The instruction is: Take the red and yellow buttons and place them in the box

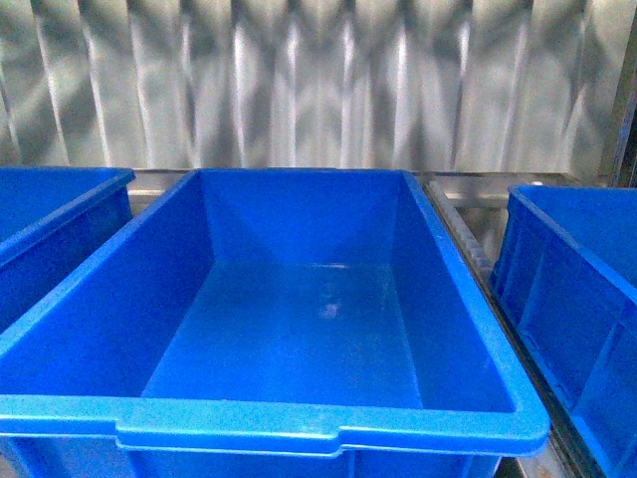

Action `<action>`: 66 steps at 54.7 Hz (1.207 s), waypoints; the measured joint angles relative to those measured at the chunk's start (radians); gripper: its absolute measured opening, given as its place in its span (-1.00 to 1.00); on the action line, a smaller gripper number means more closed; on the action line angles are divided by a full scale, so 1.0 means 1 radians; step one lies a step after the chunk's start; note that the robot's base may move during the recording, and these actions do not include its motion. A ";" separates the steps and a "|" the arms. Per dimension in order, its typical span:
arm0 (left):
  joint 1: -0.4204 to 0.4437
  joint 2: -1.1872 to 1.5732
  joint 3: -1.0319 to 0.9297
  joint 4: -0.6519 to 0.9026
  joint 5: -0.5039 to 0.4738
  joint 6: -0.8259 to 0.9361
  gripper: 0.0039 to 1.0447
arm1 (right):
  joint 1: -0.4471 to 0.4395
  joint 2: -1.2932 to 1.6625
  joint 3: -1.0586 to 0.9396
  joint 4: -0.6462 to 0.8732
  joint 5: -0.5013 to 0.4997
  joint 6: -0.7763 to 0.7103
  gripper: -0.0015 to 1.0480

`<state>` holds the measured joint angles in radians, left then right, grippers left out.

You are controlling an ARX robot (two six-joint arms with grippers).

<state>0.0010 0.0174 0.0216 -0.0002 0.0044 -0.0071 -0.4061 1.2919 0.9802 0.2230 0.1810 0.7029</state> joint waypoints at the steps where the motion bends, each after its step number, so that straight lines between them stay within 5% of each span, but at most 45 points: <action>1: 0.000 0.000 0.000 0.000 -0.002 0.000 0.85 | -0.005 0.028 0.031 -0.022 0.005 -0.028 -0.26; 17: 0.000 0.000 0.000 0.000 -0.005 0.000 0.85 | -0.014 0.446 0.399 -0.268 0.033 -0.330 -0.26; 47: 0.000 0.000 0.000 0.000 -0.005 0.000 0.85 | -0.021 0.884 0.747 -0.437 0.040 -0.451 -0.26; 66: 0.000 0.000 0.000 0.000 -0.005 0.000 0.85 | -0.017 0.800 0.616 -0.339 0.027 -0.455 0.68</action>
<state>0.0010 0.0174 0.0216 -0.0002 -0.0002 -0.0071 -0.4229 2.0918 1.5967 -0.1158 0.2085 0.2474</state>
